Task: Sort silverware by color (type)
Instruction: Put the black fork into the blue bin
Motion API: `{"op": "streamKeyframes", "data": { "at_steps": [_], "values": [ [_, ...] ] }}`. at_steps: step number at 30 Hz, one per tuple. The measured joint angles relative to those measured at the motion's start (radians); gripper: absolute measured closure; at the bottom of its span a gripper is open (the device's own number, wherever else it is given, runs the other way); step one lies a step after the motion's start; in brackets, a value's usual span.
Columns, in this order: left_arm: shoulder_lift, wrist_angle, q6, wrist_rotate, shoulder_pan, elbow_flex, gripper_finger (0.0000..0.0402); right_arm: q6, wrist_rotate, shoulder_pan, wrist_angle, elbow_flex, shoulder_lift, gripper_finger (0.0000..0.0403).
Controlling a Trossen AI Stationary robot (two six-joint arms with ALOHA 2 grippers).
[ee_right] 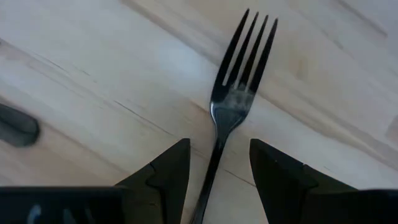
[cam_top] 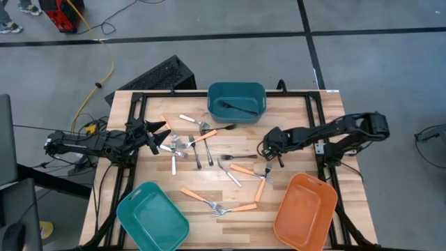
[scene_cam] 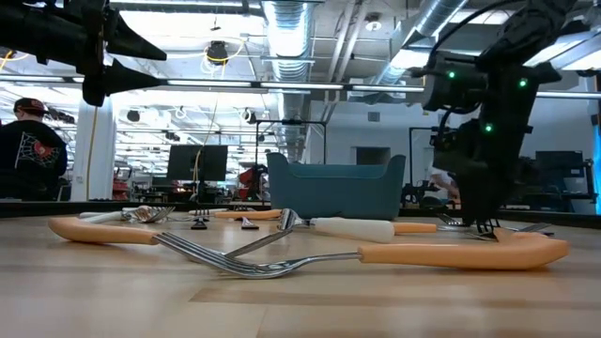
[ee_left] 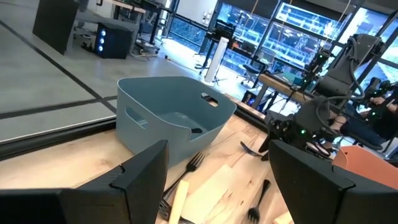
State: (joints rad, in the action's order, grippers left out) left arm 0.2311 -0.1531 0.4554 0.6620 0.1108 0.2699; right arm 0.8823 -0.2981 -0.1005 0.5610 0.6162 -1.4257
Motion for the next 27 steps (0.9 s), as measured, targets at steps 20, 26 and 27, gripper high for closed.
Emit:
{"op": "streamKeyframes", "data": {
  "at_steps": [20,26,27],
  "values": [
    [0.000,0.001,0.001,0.007,0.000,0.000,0.0140,-0.013,0.039,0.000,-0.002,0.003,-0.033,0.0317],
    [0.000,0.001,0.001,0.007,0.000,0.000,0.0140,0.007,0.026,0.000,-0.017,0.002,-0.034,0.0354],
    [0.000,0.001,0.001,0.007,0.000,0.000,0.0140,0.007,0.026,0.000,-0.021,0.002,-0.034,0.0358]
  ]
}}
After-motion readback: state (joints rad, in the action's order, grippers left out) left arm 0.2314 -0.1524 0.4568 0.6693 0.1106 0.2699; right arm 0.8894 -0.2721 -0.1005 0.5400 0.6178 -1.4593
